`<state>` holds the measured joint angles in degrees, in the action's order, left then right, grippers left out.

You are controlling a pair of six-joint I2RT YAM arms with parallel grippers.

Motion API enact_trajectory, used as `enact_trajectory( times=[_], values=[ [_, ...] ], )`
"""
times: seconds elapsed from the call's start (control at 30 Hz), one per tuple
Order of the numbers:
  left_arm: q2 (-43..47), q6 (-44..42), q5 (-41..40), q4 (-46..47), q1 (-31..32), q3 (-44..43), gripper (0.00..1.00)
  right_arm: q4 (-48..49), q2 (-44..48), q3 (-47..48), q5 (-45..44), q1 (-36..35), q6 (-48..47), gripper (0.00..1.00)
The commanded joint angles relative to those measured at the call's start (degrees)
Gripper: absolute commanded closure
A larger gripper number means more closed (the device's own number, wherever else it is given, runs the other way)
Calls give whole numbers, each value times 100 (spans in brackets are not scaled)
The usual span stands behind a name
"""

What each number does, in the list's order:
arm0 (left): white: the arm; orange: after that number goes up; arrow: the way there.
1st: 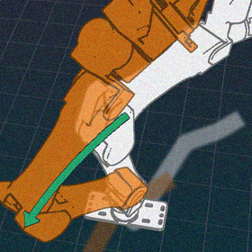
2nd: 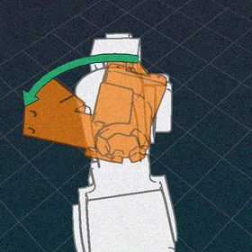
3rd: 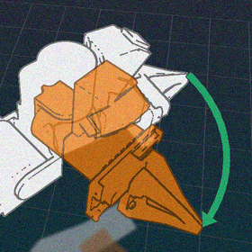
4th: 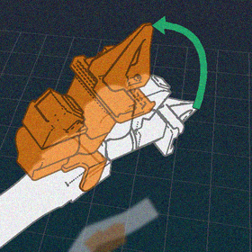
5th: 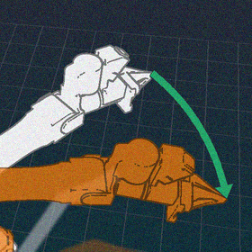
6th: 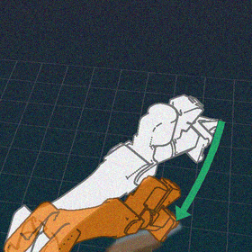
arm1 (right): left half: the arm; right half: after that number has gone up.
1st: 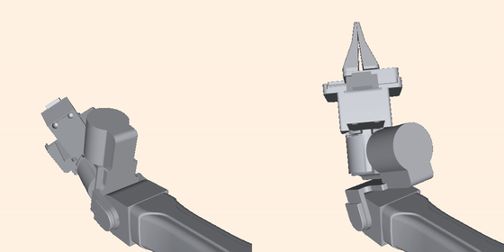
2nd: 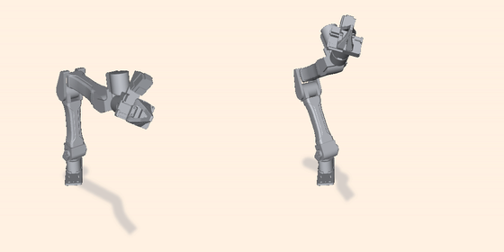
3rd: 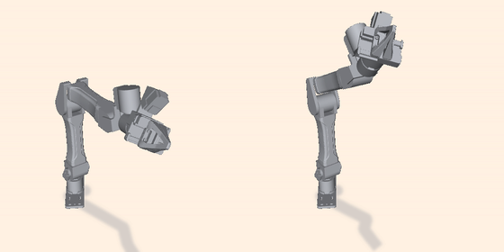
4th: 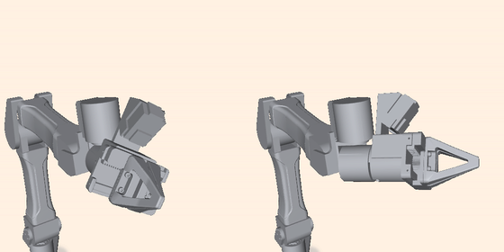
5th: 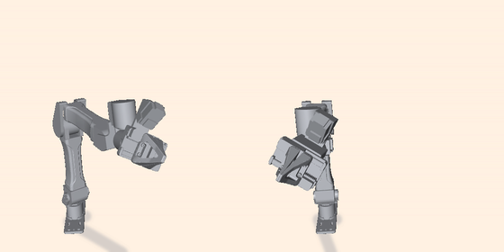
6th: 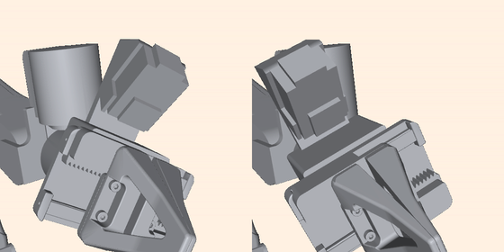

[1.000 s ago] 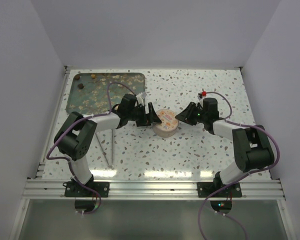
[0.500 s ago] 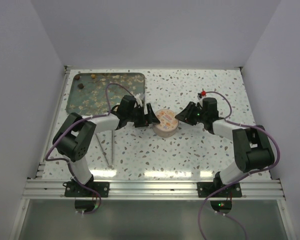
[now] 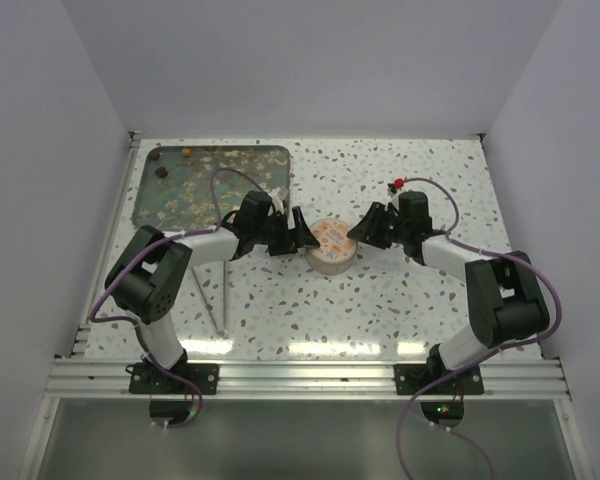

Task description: Pack the chocolate

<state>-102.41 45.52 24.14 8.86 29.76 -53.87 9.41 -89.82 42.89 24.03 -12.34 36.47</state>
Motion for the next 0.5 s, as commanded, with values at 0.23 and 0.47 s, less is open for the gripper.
enact_trajectory(
  times=[0.23, 0.47],
  values=[
    [-288, -43, -252, -420, -23, 34, 16, -519, 8, 413, -443, -295, -491, 58],
    [-437, 71, -121, -465, -66, 87, 18, -756, 61, 492, -663, -357, -702, 55]
  ],
)
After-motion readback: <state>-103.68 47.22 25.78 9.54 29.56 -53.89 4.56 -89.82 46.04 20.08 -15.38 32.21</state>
